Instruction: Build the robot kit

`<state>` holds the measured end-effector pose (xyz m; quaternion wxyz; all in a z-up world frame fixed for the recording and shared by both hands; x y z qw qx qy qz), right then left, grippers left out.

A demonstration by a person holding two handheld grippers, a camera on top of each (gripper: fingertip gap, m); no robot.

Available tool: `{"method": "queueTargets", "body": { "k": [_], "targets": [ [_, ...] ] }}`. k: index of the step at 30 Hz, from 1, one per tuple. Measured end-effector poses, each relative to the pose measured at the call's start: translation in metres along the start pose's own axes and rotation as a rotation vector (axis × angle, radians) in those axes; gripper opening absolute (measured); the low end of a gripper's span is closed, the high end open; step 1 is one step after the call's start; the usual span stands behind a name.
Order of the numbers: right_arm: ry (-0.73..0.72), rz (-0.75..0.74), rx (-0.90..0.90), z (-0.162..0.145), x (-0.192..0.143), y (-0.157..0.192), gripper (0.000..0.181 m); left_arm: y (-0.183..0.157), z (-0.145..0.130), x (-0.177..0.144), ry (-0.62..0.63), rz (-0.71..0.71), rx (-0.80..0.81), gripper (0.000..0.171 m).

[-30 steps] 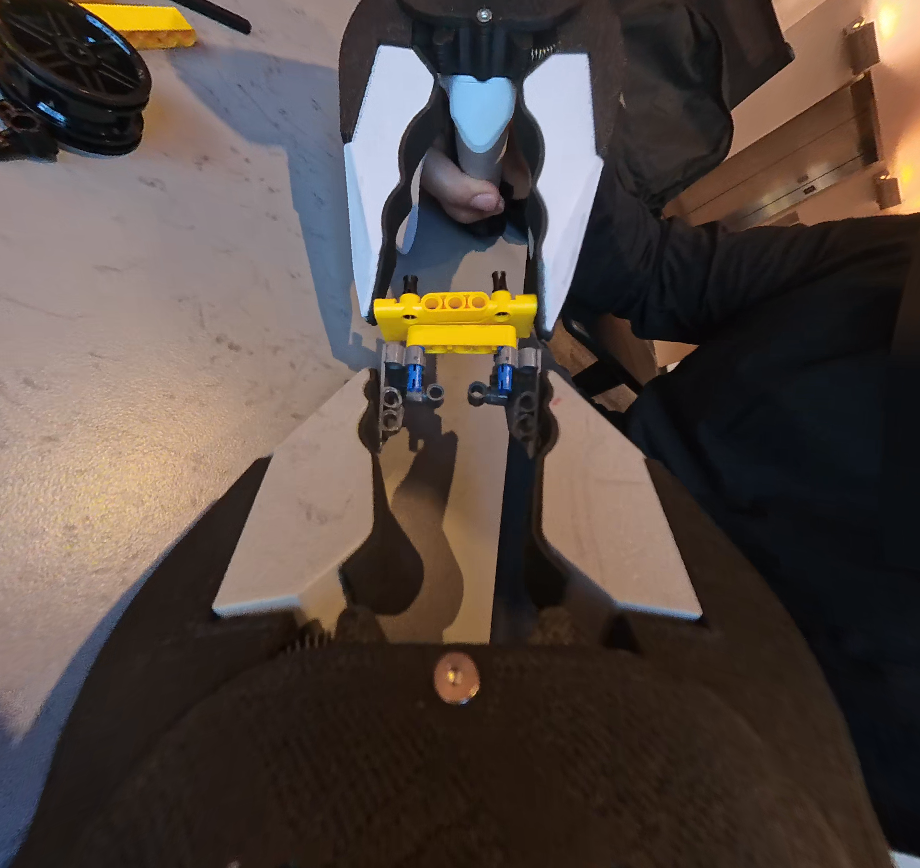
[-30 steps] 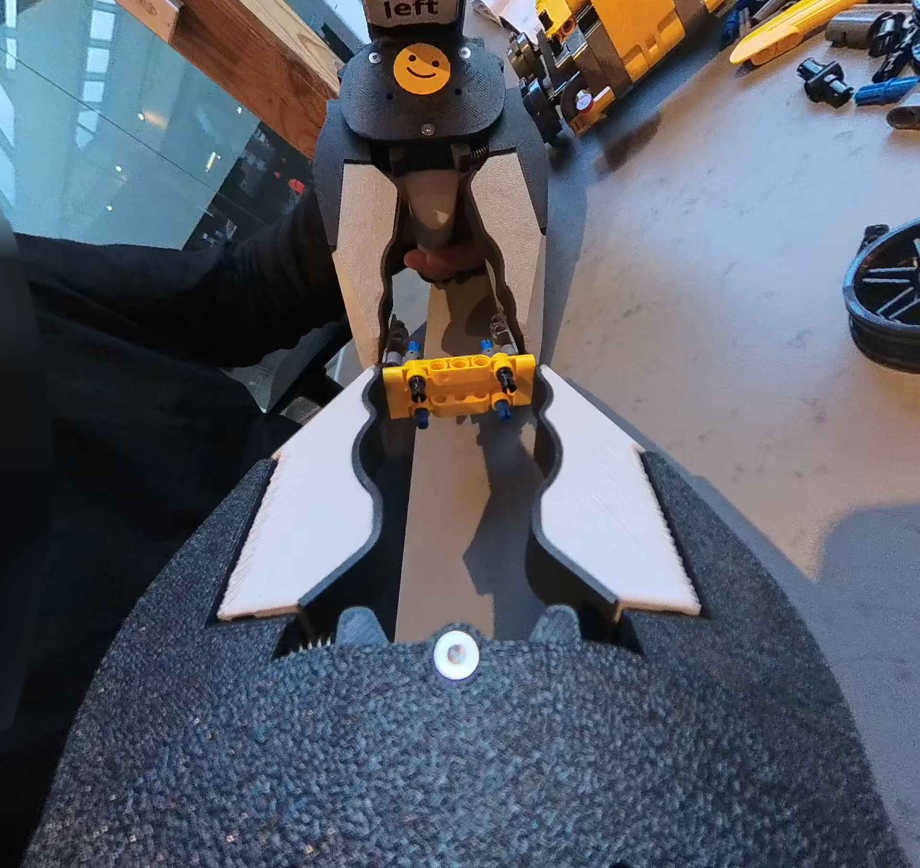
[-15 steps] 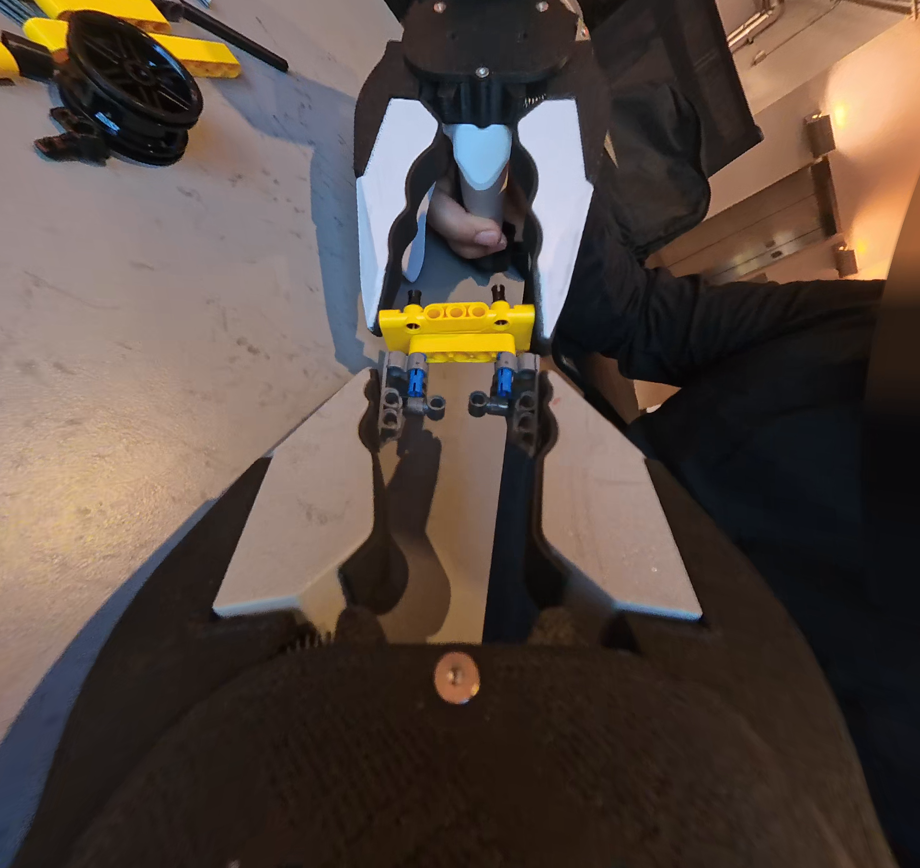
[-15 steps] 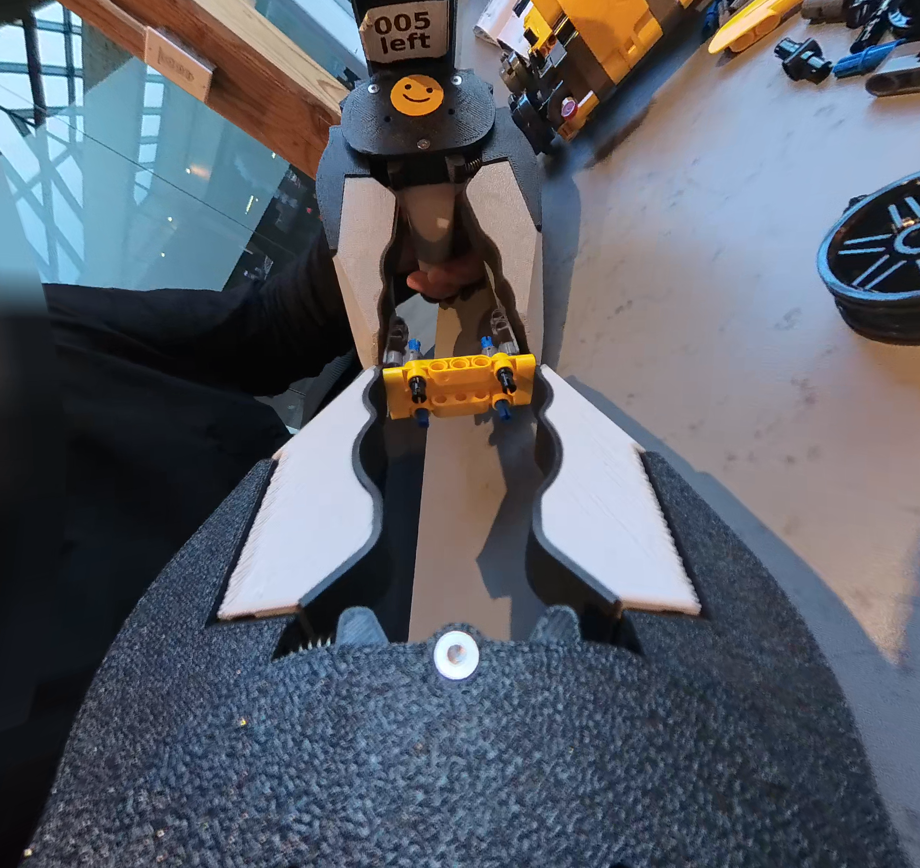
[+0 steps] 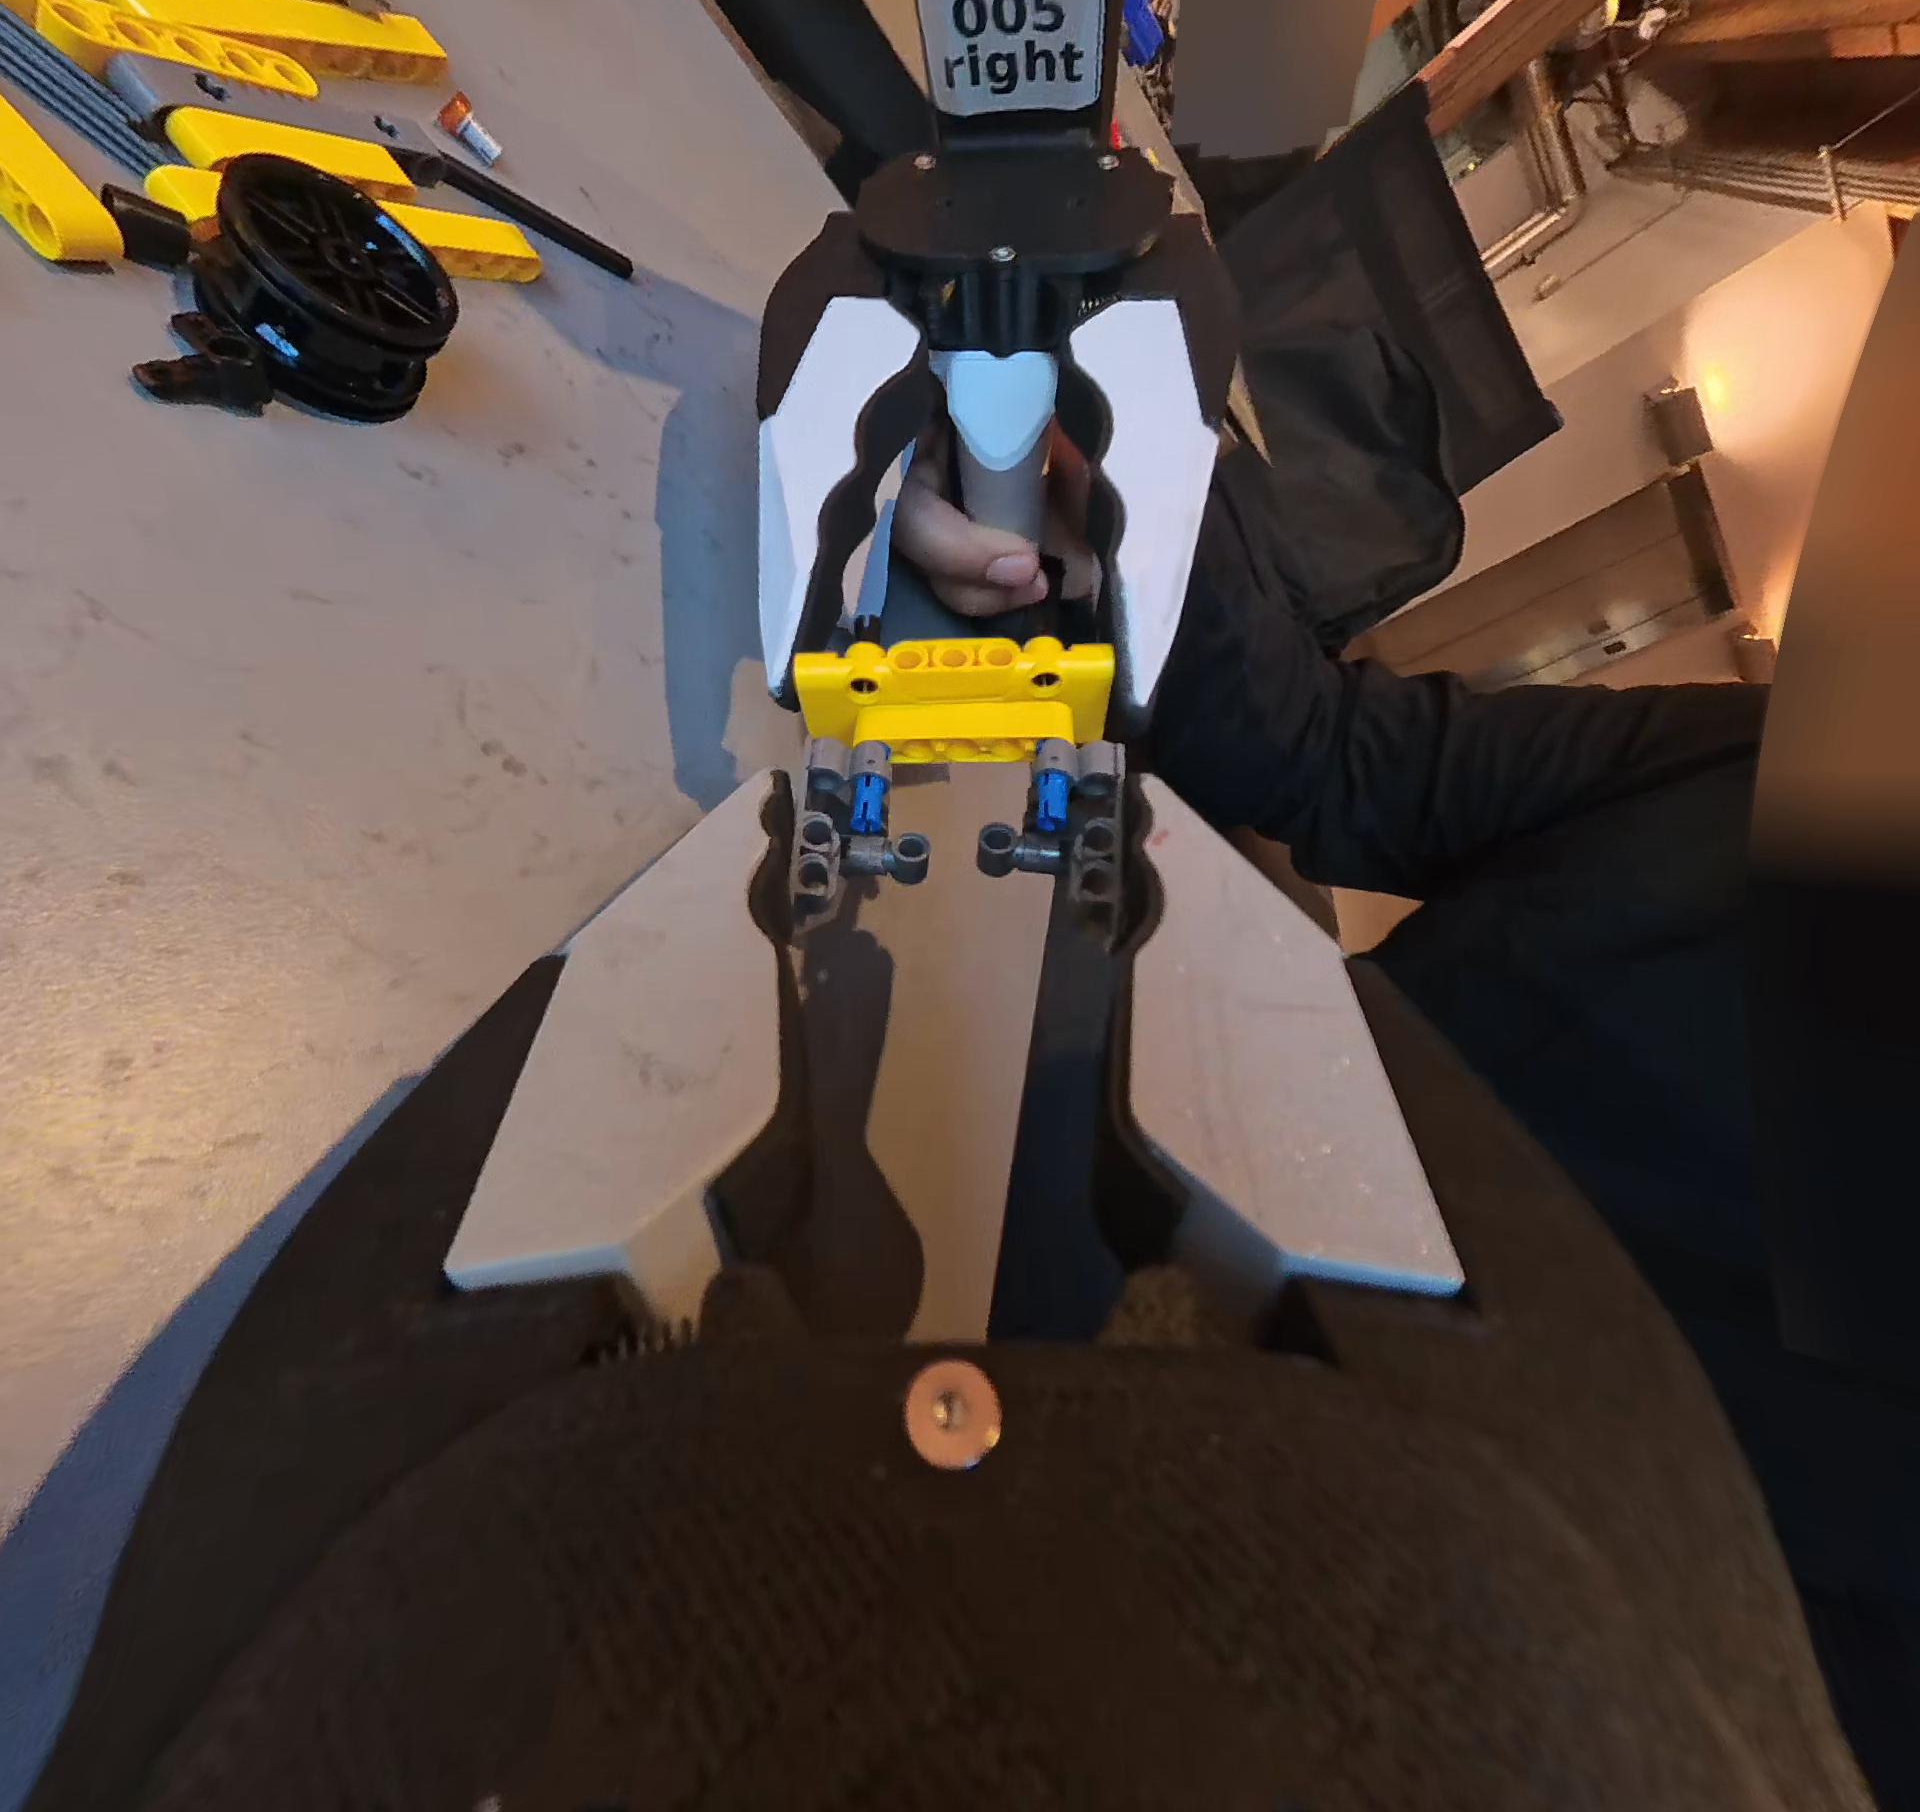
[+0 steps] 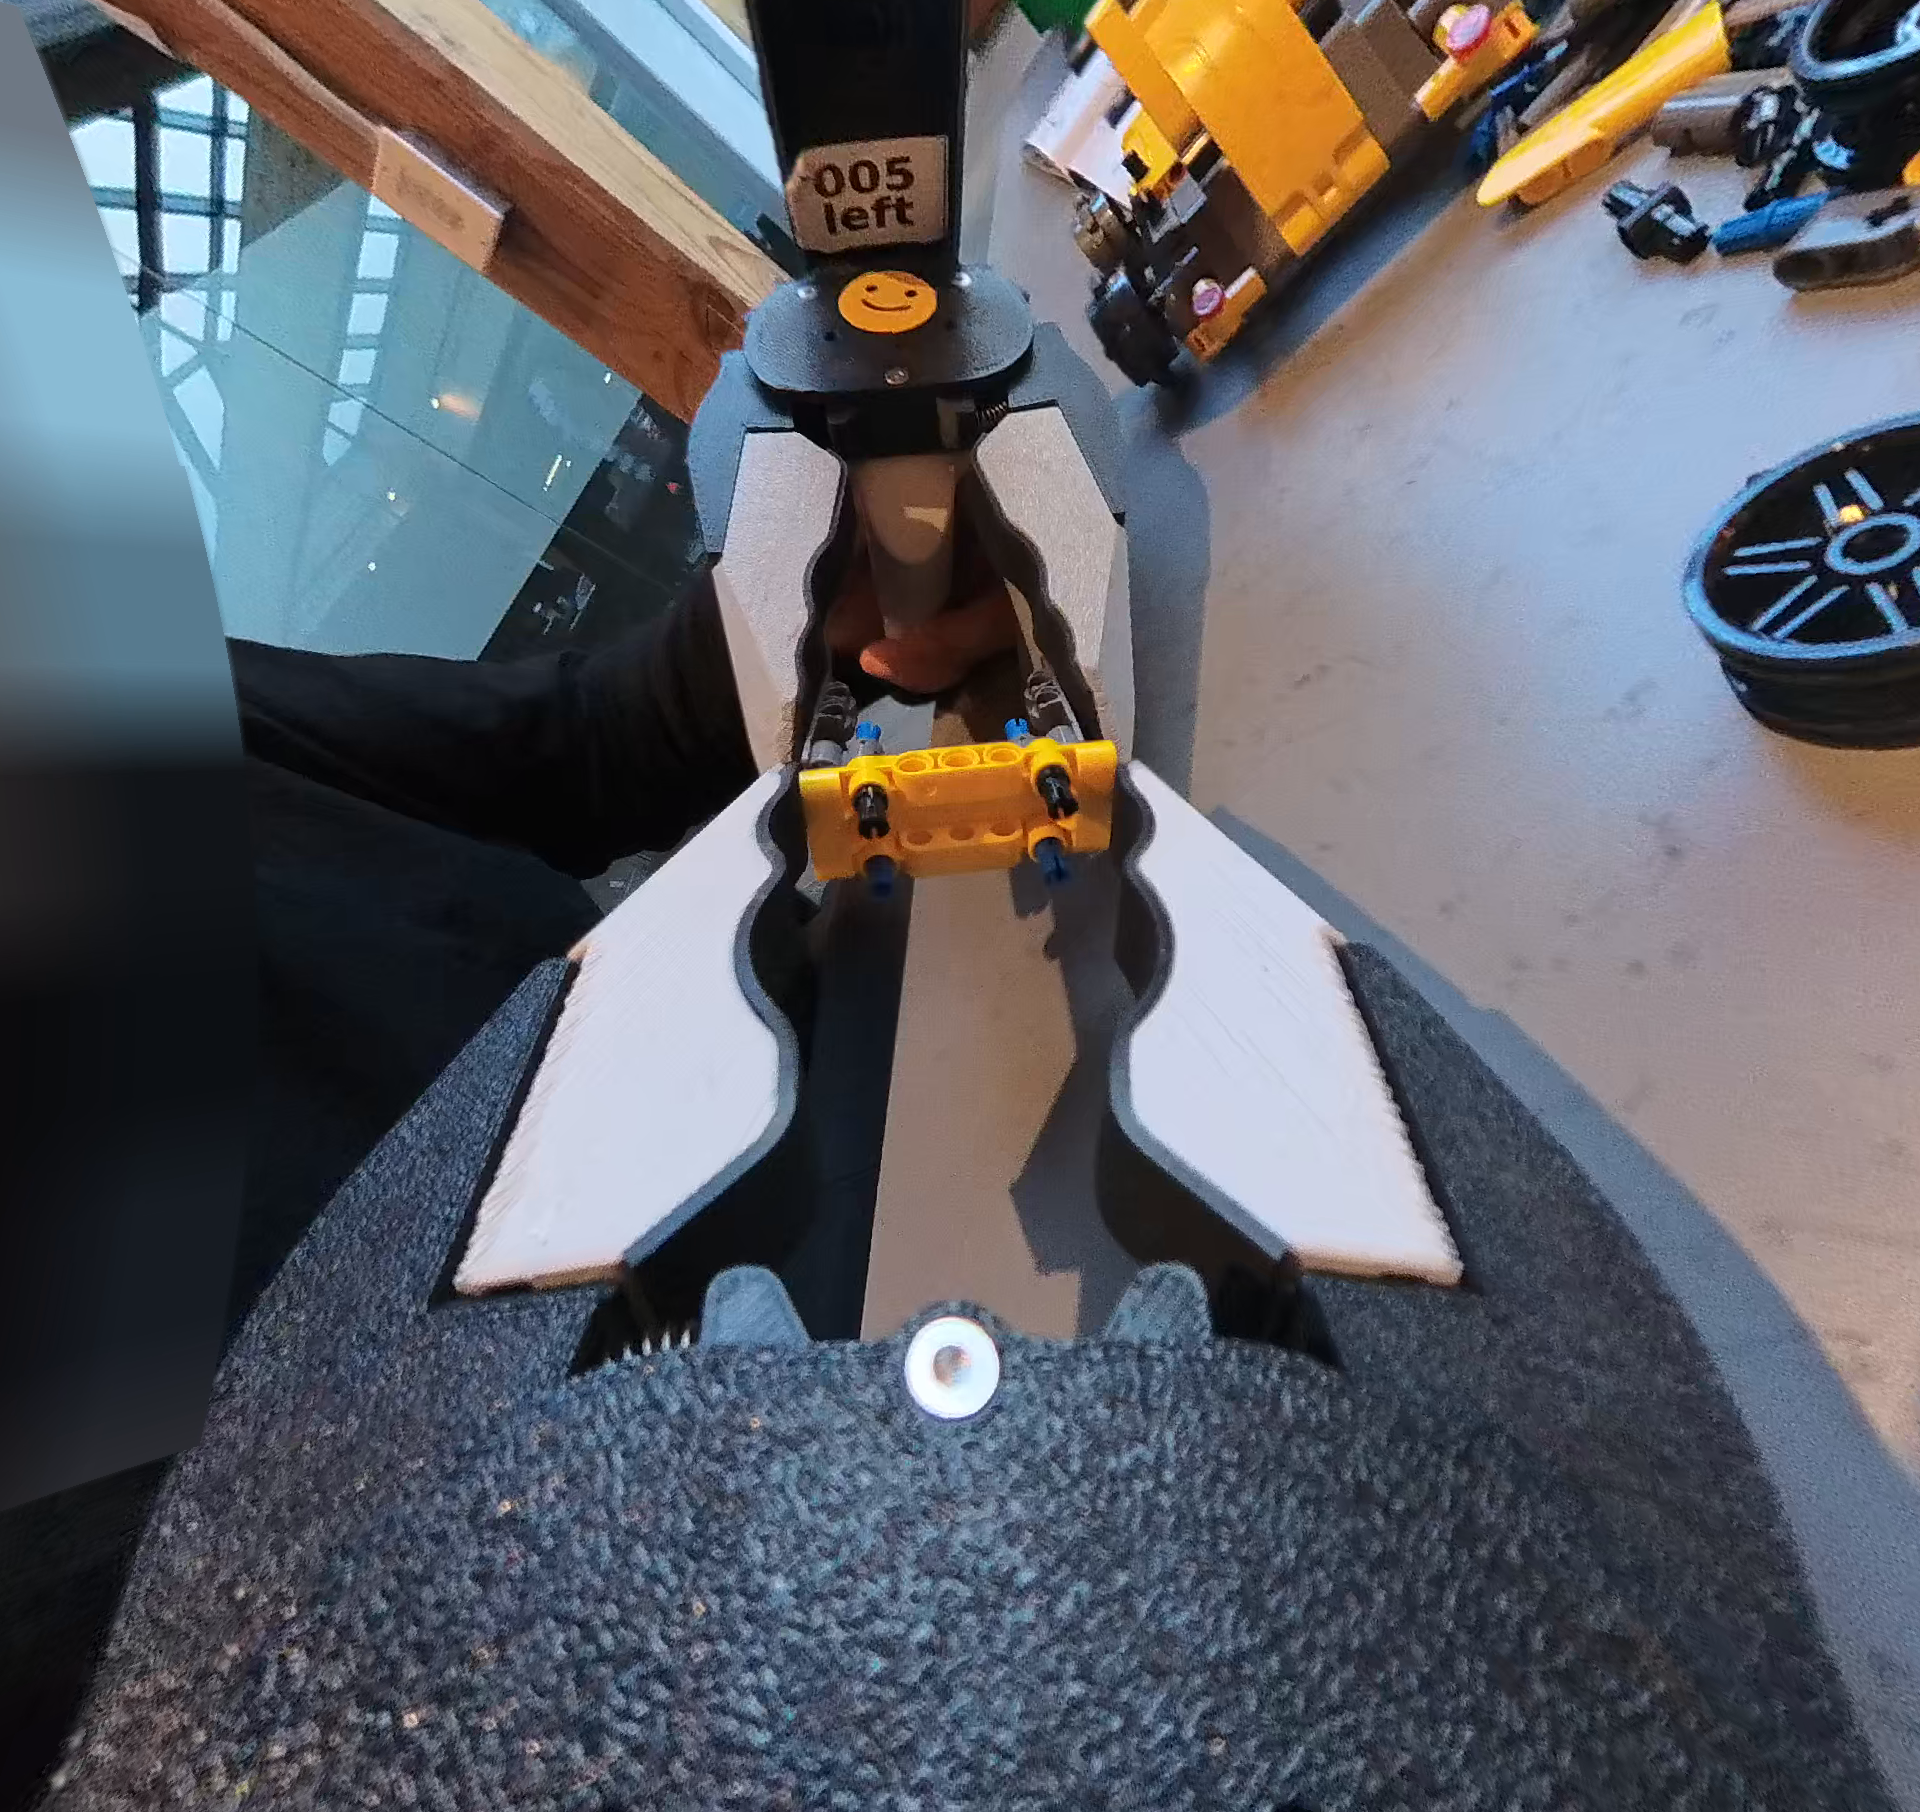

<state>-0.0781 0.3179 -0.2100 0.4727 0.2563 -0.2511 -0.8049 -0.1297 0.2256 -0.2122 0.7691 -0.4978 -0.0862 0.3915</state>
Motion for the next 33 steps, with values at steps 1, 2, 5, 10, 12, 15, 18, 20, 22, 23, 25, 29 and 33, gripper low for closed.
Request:
{"method": "queueTargets", "body": {
  "k": [1, 2, 5, 10, 12, 15, 18, 20, 22, 23, 25, 29, 33],
  "targets": [
    [-0.009, 0.005, -0.019, 0.001, -0.001, 0.002, 0.059, -0.002, 0.0, 0.0, -0.011, -0.009, 0.013, 0.062],
    [-0.021, 0.012, -0.043, 0.002, -0.002, 0.005, 0.059, -0.005, 0.0, -0.001, -0.03, -0.02, 0.031, 0.062],
    [-0.053, 0.026, -0.109, 0.004, -0.002, 0.014, 0.059, -0.014, -0.002, -0.004, -0.093, -0.045, 0.081, 0.061],
    [-0.06, 0.015, -0.146, 0.006, -0.002, 0.016, 0.059, -0.017, -0.003, -0.004, -0.131, -0.001, 0.128, 0.061],
    [-0.063, 0.016, -0.145, 0.007, -0.002, 0.016, 0.059, -0.018, -0.003, -0.004, -0.14, 0.005, 0.132, 0.061],
    [-0.065, 0.016, -0.141, 0.007, -0.002, 0.015, 0.059, -0.018, -0.004, -0.004, -0.149, 0.022, 0.144, 0.061],
    [-0.067, 0.012, -0.145, 0.007, -0.002, 0.015, 0.059, -0.018, -0.004, -0.003, -0.154, 0.023, 0.139, 0.061],
    [-0.062, -0.003, -0.161, 0.008, -0.002, 0.015, 0.059, -0.017, -0.003, -0.004, -0.158, 0.02, 0.126, 0.061],
    [-0.06, -0.015, -0.174, 0.008, -0.001, 0.015, 0.059, -0.017, -0.003, -0.004, -0.163, 0.022, 0.122, 0.061],
    [-0.06, -0.017, -0.173, 0.008, -0.001, 0.015, 0.059, -0.016, -0.002, -0.004, -0.164, 0.027, 0.121, 0.061],
    [-0.061, -0.021, -0.167, 0.008, -0.001, 0.014, 0.058, -0.016, -0.002, -0.003, -0.166, 0.035, 0.118, 0.061],
    [-0.063, -0.027, -0.156, 0.008, -0.002, 0.013, 0.058, -0.015, -0.002, -0.002, -0.166, 0.045, 0.112, 0.061],
    [-0.065, -0.027, -0.147, 0.007, -0.002, 0.013, 0.059, -0.015, -0.002, -0.002, -0.167, 0.048, 0.109, 0.061]
  ]
}}
Point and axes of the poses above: each gripper's, where its closed fingertips meet, x out along the fingers, z out of its top, y = z × x across the jaws, the point moved 6 cm from there along -x, back along the fingers, and after that the axes turned 10 degrees about -x, right-handed, at the moved point
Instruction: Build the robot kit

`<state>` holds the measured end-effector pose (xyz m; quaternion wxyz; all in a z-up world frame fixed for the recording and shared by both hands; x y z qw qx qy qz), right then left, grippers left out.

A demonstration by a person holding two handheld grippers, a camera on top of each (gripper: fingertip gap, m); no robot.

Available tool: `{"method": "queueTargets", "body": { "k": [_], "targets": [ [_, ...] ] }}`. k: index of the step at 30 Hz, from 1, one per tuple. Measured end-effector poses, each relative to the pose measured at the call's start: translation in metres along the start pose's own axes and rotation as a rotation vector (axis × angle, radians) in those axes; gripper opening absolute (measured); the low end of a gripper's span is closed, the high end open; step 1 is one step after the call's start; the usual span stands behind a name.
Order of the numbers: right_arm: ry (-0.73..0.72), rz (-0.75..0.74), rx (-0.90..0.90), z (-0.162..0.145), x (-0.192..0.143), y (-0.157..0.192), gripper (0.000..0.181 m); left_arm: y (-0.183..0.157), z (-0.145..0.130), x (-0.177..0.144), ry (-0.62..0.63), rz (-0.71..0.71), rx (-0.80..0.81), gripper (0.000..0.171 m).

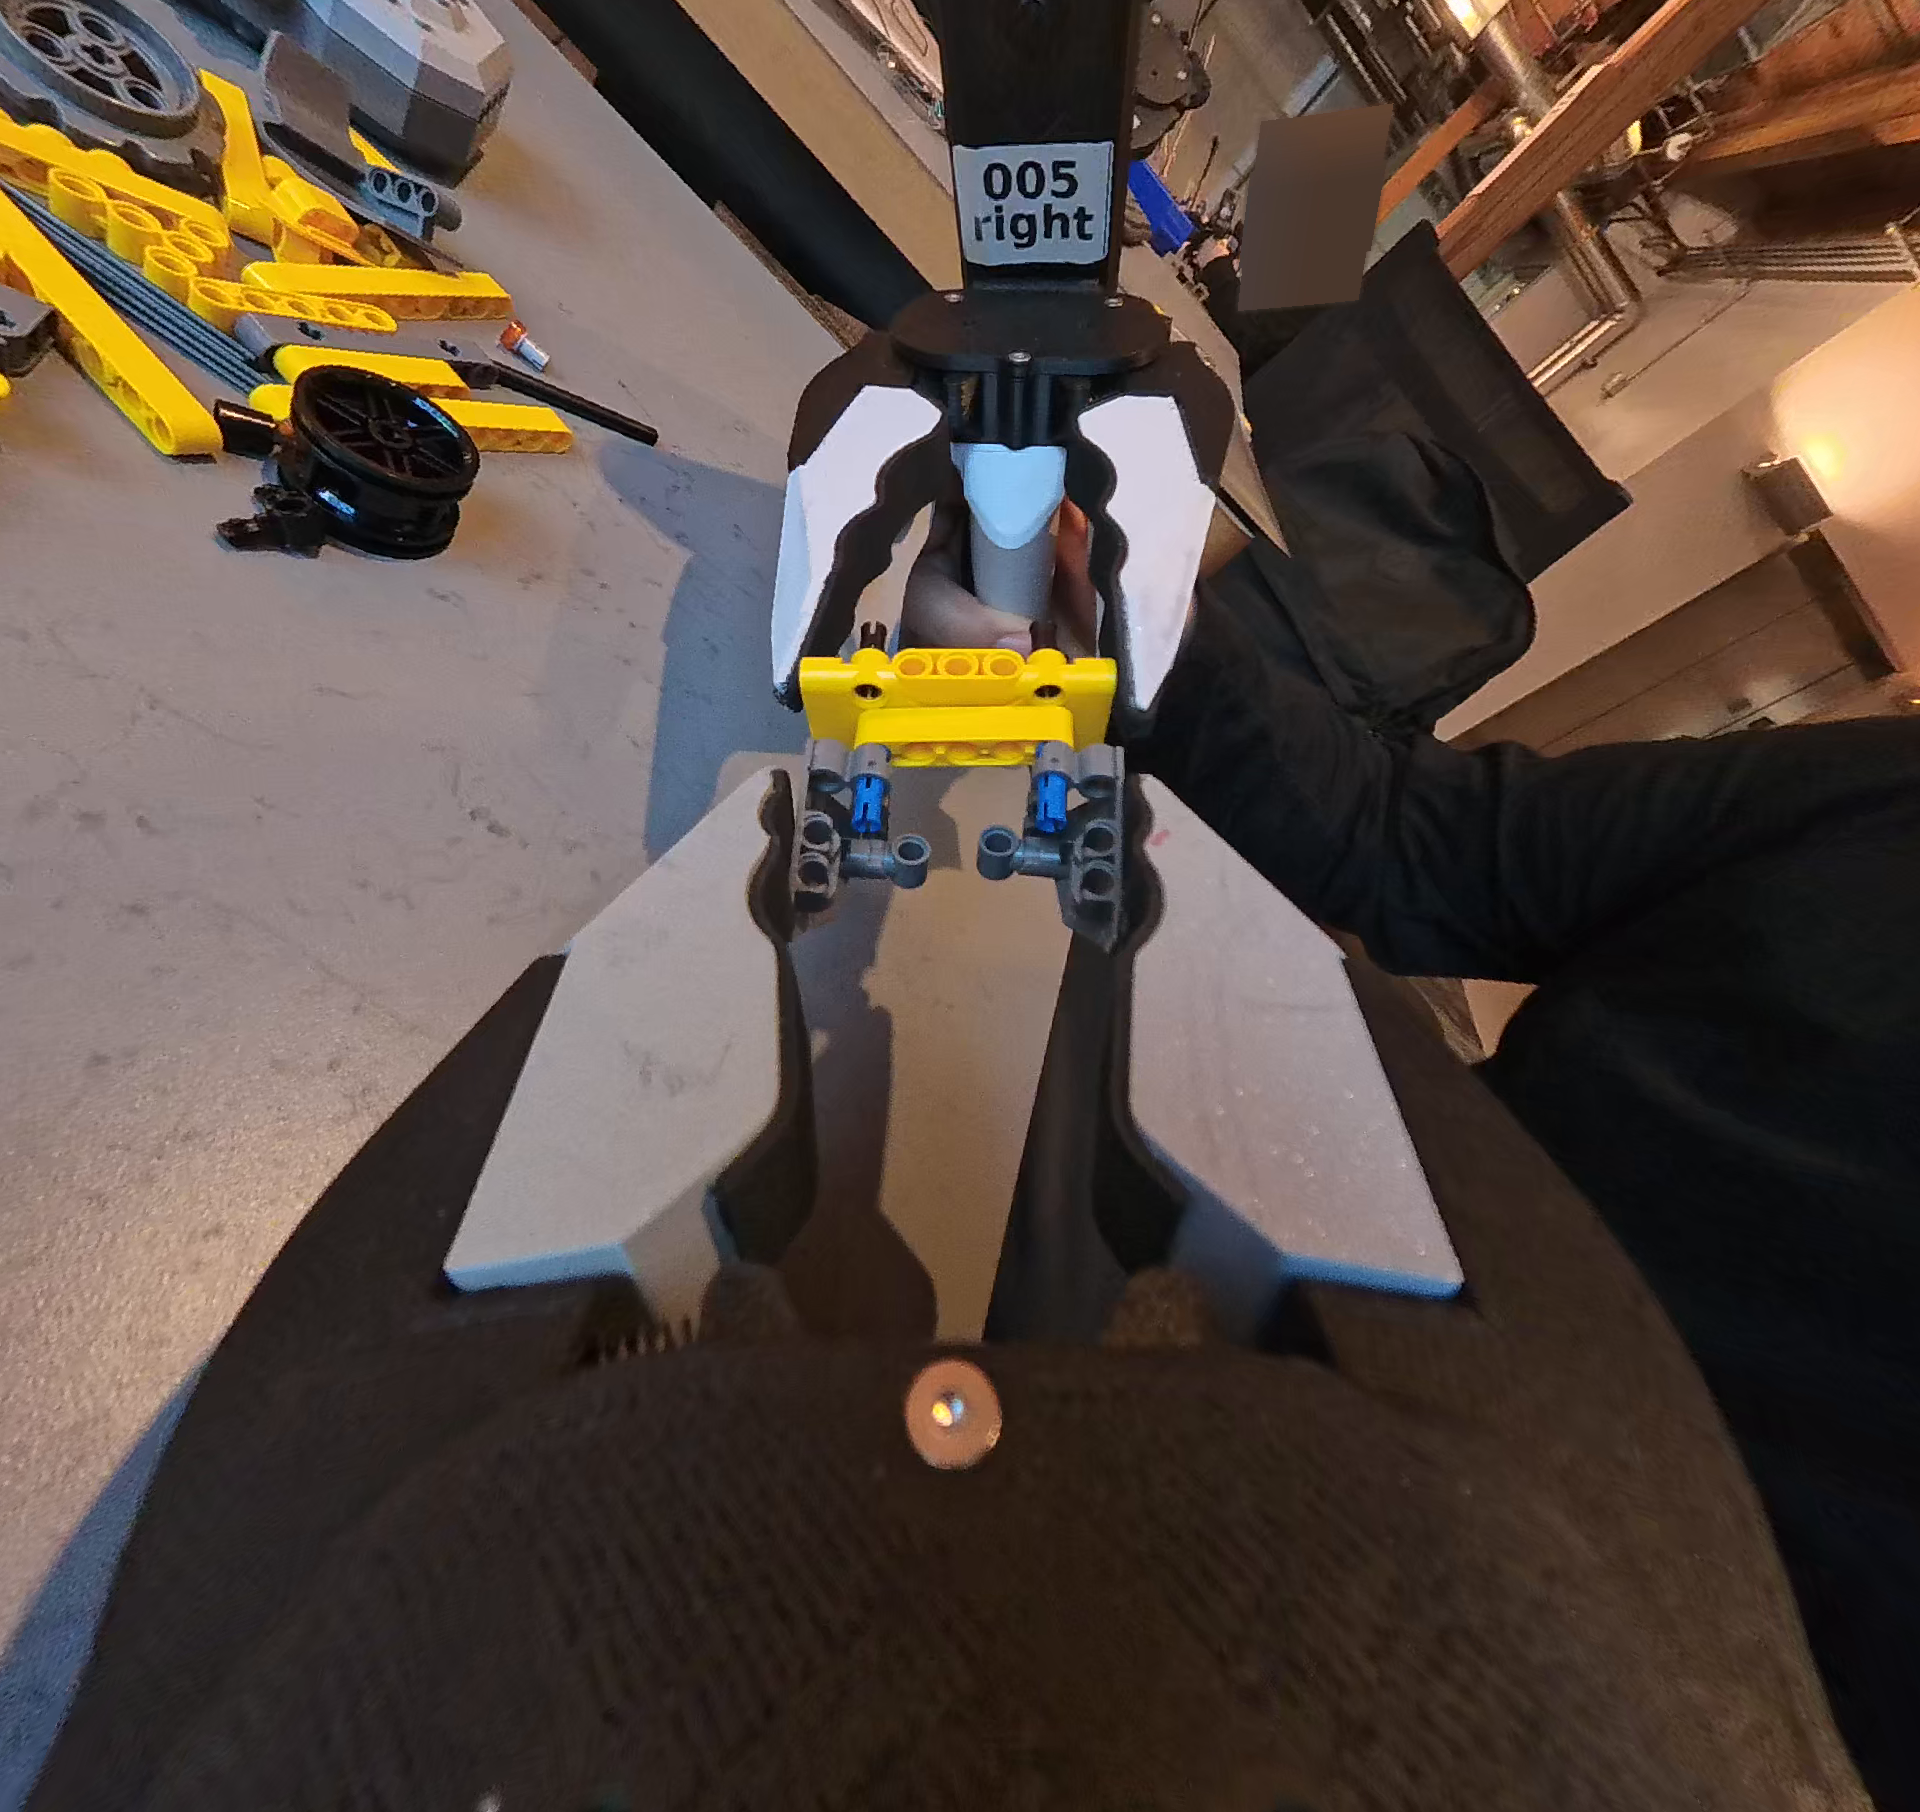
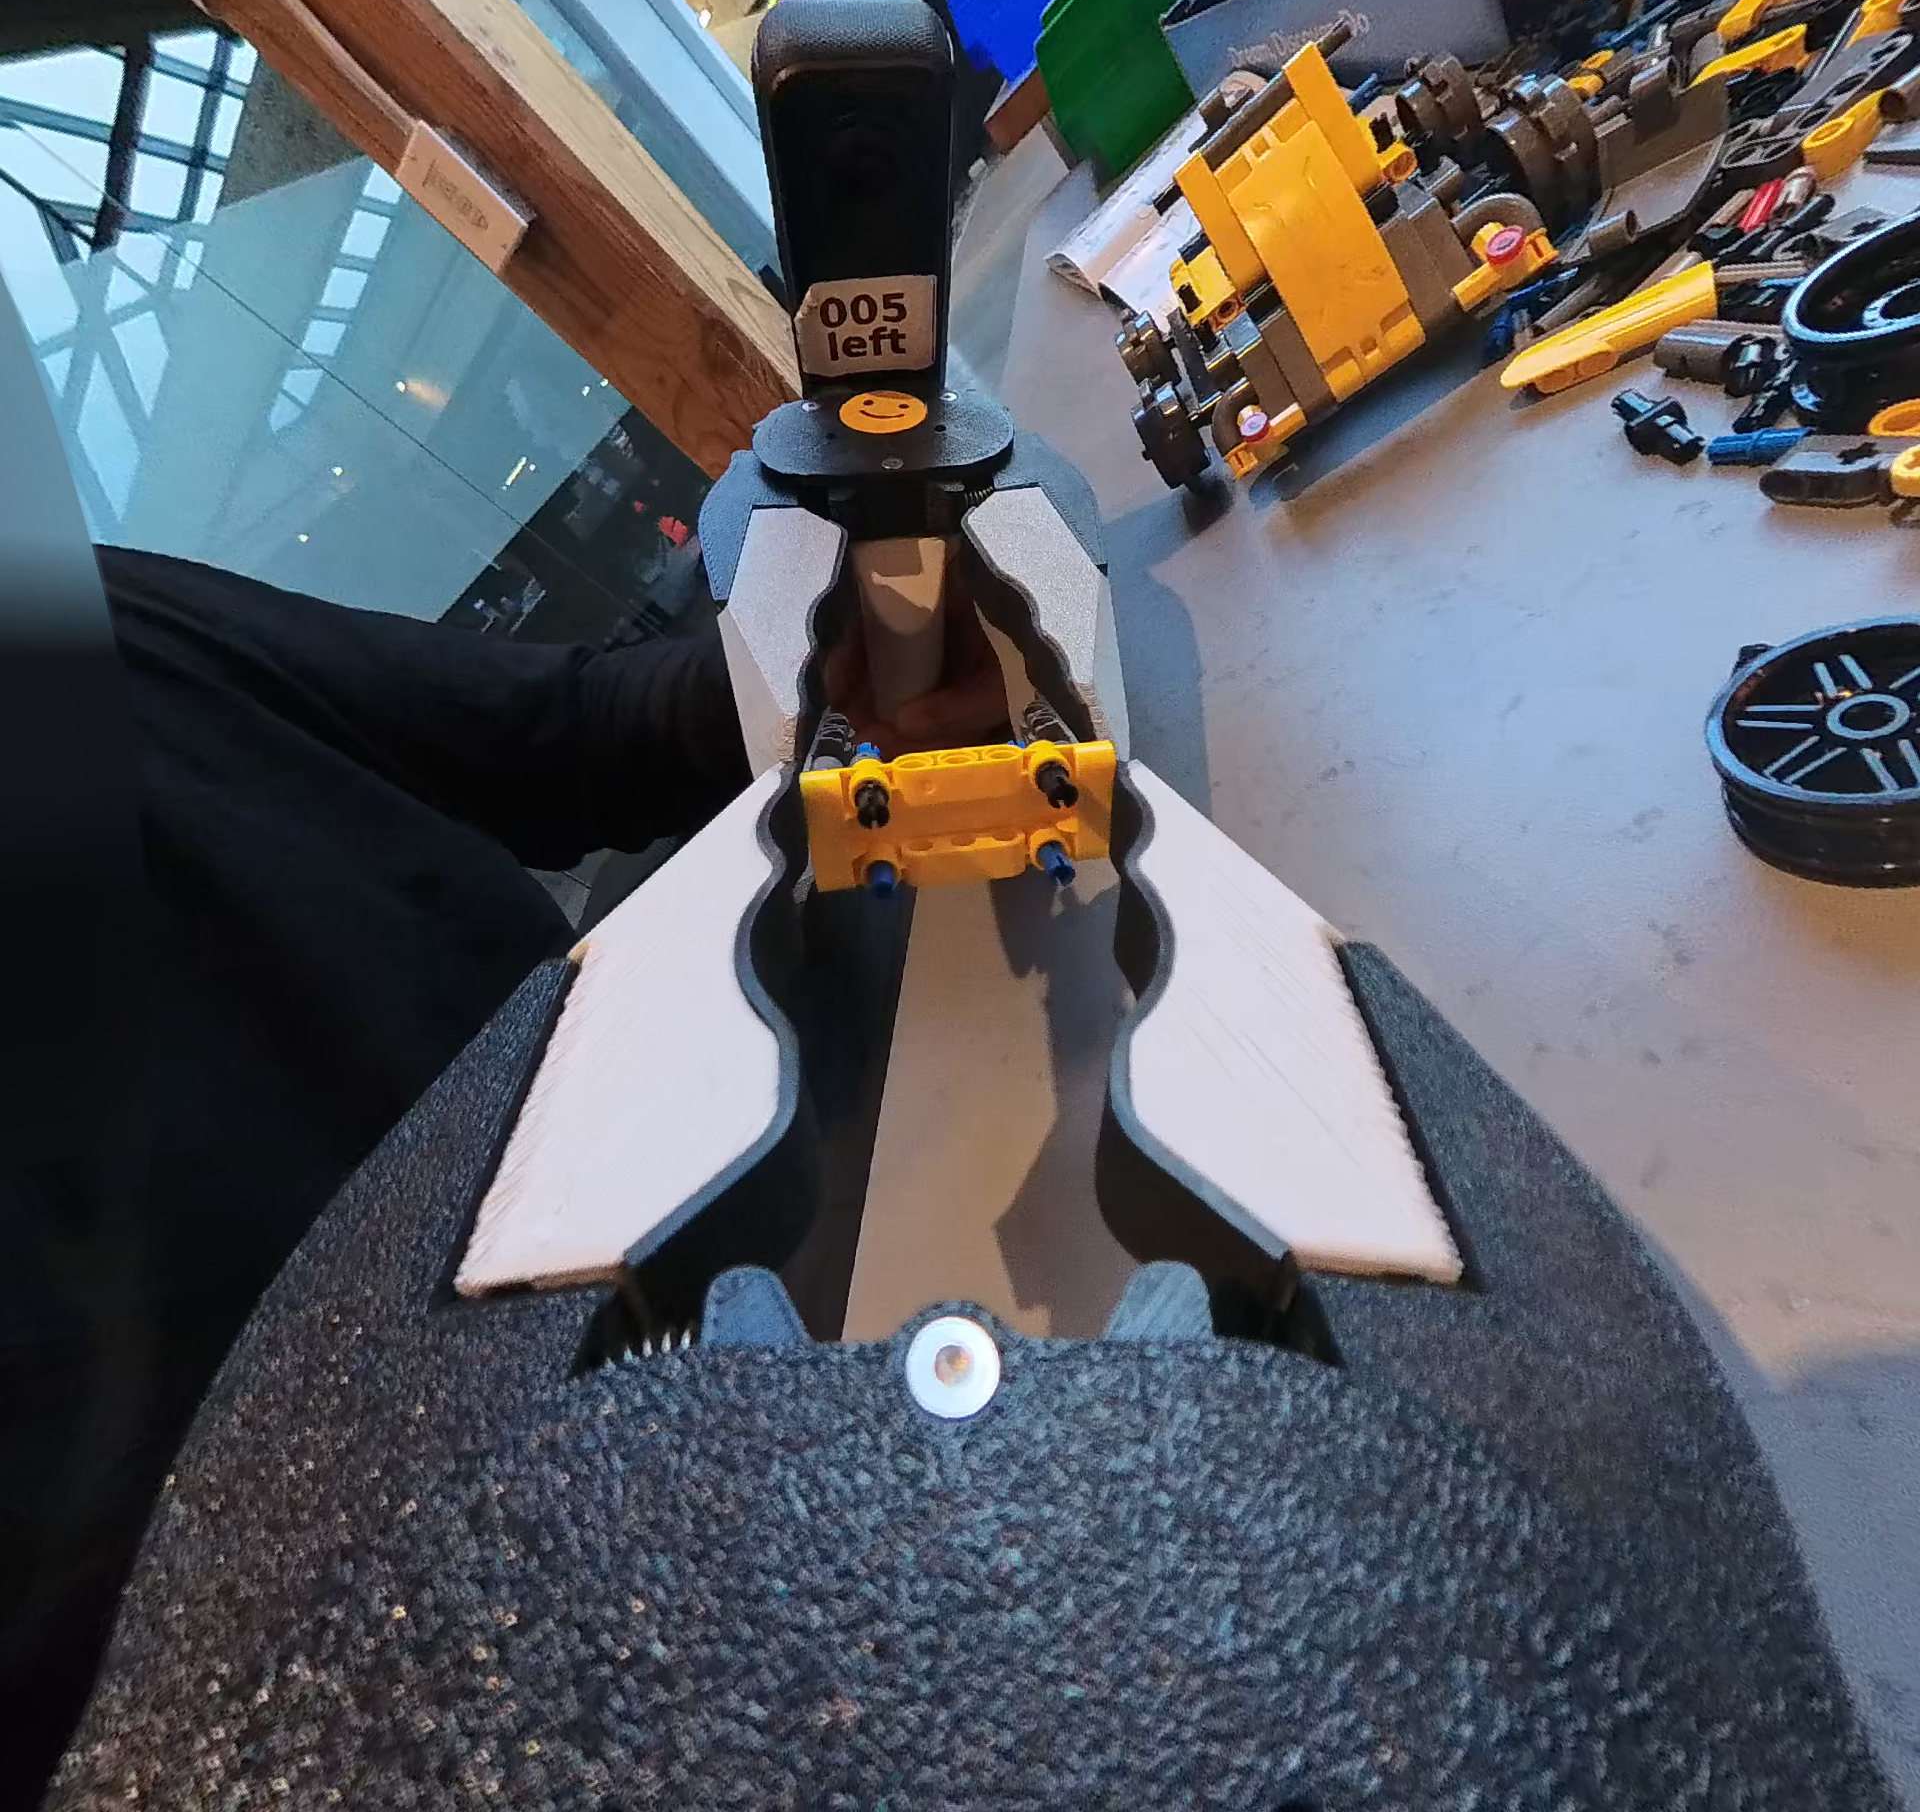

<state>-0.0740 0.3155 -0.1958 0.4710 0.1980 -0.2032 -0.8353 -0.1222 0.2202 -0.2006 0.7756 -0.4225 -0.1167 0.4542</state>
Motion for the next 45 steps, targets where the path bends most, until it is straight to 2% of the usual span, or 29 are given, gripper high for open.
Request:
{"method": "queueTargets", "body": {
  "k": [12, 25, 32, 41, 45],
  "targets": [
    [-0.013, -0.005, 0.007, 0.001, 0.0, 0.0, 0.059, 0.001, 0.001, -0.001, -0.009, -0.02, -0.023, 0.061],
    [-0.035, -0.019, -0.065, 0.005, -0.001, 0.005, 0.059, -0.006, 0.002, -0.003, -0.05, -0.034, 0.04, 0.061],
    [0.001, -0.037, -0.128, 0.003, 0.001, 0.008, 0.058, -0.007, 0.006, -0.007, -0.034, 0.047, 0.177, 0.062],
    [-0.026, -0.073, -0.165, 0.007, -0.004, 0.008, 0.058, -0.014, 0.005, -0.011, 0.022, -0.05, 0.245, 0.062],
    [-0.029, -0.081, -0.185, 0.008, -0.005, 0.009, 0.058, -0.009, 0.001, -0.014, 0.108, 0.044, 0.375, 0.062]
  ]
}}
Point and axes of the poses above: each gripper's, where its closed fingertips meet, x out along the fingers, z out of its top, y = z × x across the jaws, the point moved 6 cm from there along -x, back along the fingers, and after that the axes turned 10 degrees about -x, right-handed, at the moved point
